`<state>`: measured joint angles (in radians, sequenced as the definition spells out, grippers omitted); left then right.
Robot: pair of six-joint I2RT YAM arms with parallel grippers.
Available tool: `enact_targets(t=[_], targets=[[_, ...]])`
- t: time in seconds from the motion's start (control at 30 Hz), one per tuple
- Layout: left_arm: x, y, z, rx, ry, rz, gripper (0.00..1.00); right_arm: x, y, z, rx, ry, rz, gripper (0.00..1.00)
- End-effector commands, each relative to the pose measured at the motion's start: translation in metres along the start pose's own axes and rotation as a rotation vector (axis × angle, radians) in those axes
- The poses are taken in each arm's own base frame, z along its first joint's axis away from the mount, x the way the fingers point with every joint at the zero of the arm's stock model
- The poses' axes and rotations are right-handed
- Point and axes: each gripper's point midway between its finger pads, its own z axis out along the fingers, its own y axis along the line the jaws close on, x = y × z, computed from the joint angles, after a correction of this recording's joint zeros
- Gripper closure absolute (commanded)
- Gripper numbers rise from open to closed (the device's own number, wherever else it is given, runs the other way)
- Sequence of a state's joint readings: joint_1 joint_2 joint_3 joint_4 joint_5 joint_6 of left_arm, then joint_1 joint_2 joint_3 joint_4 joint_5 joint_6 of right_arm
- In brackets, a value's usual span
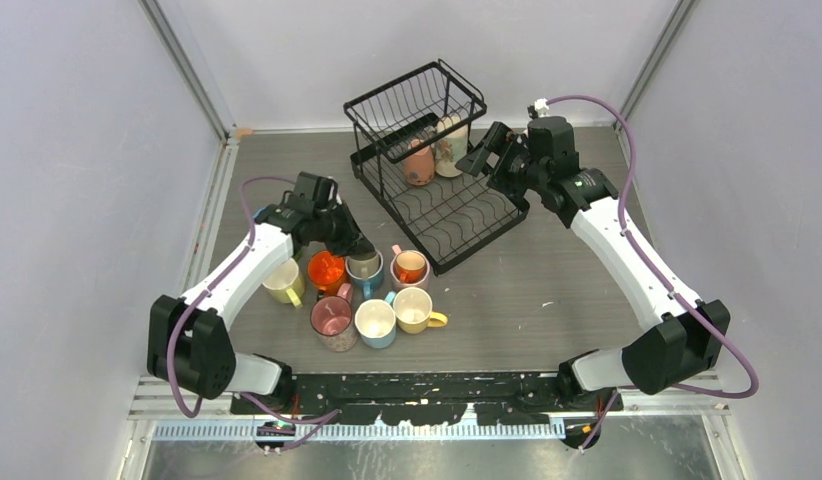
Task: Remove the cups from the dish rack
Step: Place the cup into the cup.
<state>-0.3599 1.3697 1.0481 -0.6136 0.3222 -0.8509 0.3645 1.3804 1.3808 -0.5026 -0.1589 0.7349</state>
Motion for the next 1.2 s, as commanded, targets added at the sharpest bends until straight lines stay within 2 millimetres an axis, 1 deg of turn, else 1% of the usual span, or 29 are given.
enact_targets(t=[0.0,0.13,0.23,0.4,0.47,0.67,0.77,0.8,0.83,0.87,1.03,1.17], targets=[[-0.016,-0.021,-0.017,0.038,-0.058,0.052,0.93,-0.016,0.021,-0.019,-0.06,-0.058,-0.032,0.08],[-0.022,-0.028,-0.029,0.046,-0.09,0.072,0.9,-0.018,0.024,-0.022,-0.062,-0.065,-0.035,0.08],[-0.026,-0.037,-0.041,0.067,-0.115,0.091,0.85,-0.021,0.025,-0.024,-0.061,-0.072,-0.037,0.08],[-0.032,-0.058,-0.066,0.13,-0.166,0.134,0.7,-0.023,0.024,-0.025,-0.051,-0.082,-0.041,0.07],[-0.033,-0.064,-0.075,0.153,-0.185,0.152,0.62,-0.025,0.023,-0.026,-0.044,-0.09,-0.043,0.07],[-0.033,-0.085,-0.1,0.24,-0.223,0.202,0.28,-0.028,0.019,-0.023,-0.033,-0.112,-0.051,0.0],[-0.033,-0.092,-0.109,0.274,-0.232,0.223,0.19,-0.03,0.019,-0.021,-0.03,-0.125,-0.053,0.0],[-0.032,-0.095,-0.112,0.284,-0.234,0.231,0.13,-0.03,0.018,-0.019,-0.029,-0.126,-0.053,0.0],[-0.032,-0.097,-0.114,0.294,-0.235,0.237,0.05,-0.032,0.018,-0.018,-0.029,-0.132,-0.053,0.0],[-0.031,-0.099,-0.115,0.304,-0.233,0.243,0.01,-0.032,0.017,-0.016,-0.026,-0.136,-0.054,0.0],[-0.028,-0.103,-0.12,0.328,-0.23,0.26,0.0,-0.035,0.007,-0.003,0.008,-0.152,-0.054,0.0],[-0.034,-0.108,-0.122,0.339,-0.249,0.259,0.0,-0.032,0.001,0.012,0.01,-0.143,-0.039,0.0]])
